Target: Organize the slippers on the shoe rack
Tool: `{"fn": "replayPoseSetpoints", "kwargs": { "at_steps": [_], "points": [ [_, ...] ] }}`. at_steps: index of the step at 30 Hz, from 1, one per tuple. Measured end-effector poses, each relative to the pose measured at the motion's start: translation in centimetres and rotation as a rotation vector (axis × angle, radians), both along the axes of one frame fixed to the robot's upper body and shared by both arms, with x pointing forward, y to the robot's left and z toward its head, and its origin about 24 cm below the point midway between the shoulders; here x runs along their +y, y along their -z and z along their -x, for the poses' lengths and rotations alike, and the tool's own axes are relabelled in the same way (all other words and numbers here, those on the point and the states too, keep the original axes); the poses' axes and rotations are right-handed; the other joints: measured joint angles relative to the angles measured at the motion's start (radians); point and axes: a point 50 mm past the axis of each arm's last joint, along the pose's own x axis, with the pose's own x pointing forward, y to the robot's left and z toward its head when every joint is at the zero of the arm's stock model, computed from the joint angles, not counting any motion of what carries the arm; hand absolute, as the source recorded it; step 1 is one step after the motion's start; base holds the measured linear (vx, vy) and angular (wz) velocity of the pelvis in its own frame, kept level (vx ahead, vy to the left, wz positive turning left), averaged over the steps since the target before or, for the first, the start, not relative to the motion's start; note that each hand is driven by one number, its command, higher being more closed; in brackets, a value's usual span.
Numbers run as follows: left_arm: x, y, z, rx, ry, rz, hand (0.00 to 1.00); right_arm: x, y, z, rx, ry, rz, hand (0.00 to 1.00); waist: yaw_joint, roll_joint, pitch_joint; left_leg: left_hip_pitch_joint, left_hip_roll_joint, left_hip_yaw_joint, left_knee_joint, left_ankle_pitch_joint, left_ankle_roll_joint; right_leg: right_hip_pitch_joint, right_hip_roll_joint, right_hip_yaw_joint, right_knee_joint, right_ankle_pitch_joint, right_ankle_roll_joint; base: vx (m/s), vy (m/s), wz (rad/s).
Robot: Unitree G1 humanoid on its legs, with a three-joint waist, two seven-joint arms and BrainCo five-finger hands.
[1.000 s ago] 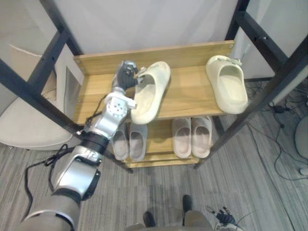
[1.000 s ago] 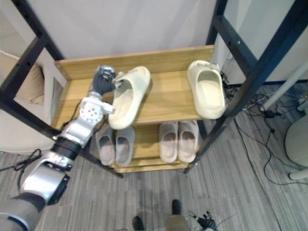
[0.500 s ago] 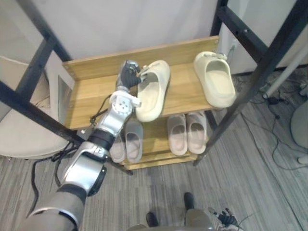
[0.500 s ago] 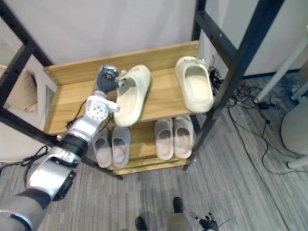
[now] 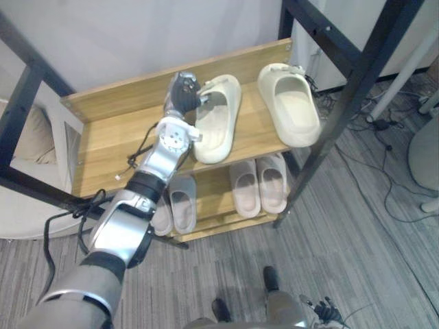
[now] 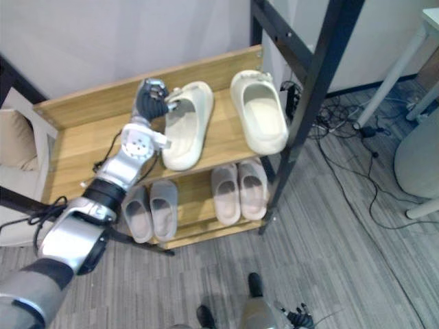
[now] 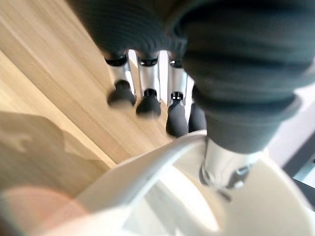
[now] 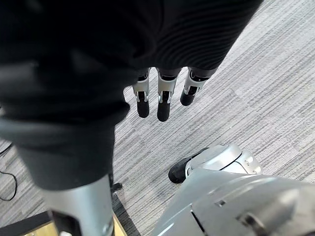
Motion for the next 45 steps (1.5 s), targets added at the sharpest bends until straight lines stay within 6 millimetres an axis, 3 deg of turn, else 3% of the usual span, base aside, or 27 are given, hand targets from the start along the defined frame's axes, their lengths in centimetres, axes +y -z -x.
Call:
{"fn": "replayPoseSetpoints", "kwargs": {
  "at_steps": [7, 21, 38, 40, 45],
  "points": [
    [0.3, 0.1, -0.1, 0.009, -0.007, 0.033, 0.00, -0.1, 0.0, 0.1, 0.003, 0.002, 0.002, 0.00, -0.003, 0.006, 0.003, -0.001, 0.001, -0.001, 0.000, 0.000, 0.000, 0.007, 0.001, -0.002, -0.016, 0.010, -0.001, -0.01, -0.013, 0.00],
    [-2.3, 0.8, 0.7, 0.039, 0.107, 0.229, 0.00, -0.1, 0.0, 0.3, 0.009, -0.007, 0.006, 0.00, -0.009, 0.009, 0.003, 0.005, -0.005, -0.060, 0.006, 0.001, 0.001, 0.062, -0.011, -0.062, -0.050, 0.019, 0.002, 0.00, -0.019, 0.12],
    [-1.4, 6.4, 5.6, 0.088, 0.197, 0.528, 0.00, 0.0, 0.3, 1.7, 0.059, -0.025, 0.003, 0.00, 0.024, 0.001, 0.005, 0.020, 0.003, -0.138, 0.018, 0.010, 0.012, 0.111, -0.012, -0.123, -0.049, 0.013, -0.006, -0.05, -0.031, 0.10],
    [-1.8, 7.4, 6.4, 0.123, 0.230, 0.566, 0.00, 0.1, 0.4, 1.9, 0.064, -0.031, 0.002, 0.00, 0.027, -0.005, 0.002, 0.020, 0.006, -0.139, 0.018, 0.010, 0.012, 0.112, -0.009, -0.125, -0.049, 0.013, -0.007, 0.00, -0.015, 0.02],
    [-3.7, 7.8, 7.3, 0.153, 0.351, 0.565, 0.00, 0.1, 0.4, 2.1, 0.072, -0.032, 0.000, 0.00, 0.042, -0.019, -0.005, 0.021, 0.008, -0.155, 0.019, 0.010, 0.012, 0.121, -0.008, -0.142, -0.049, 0.008, -0.008, 0.00, -0.018, 0.11]
  ]
}}
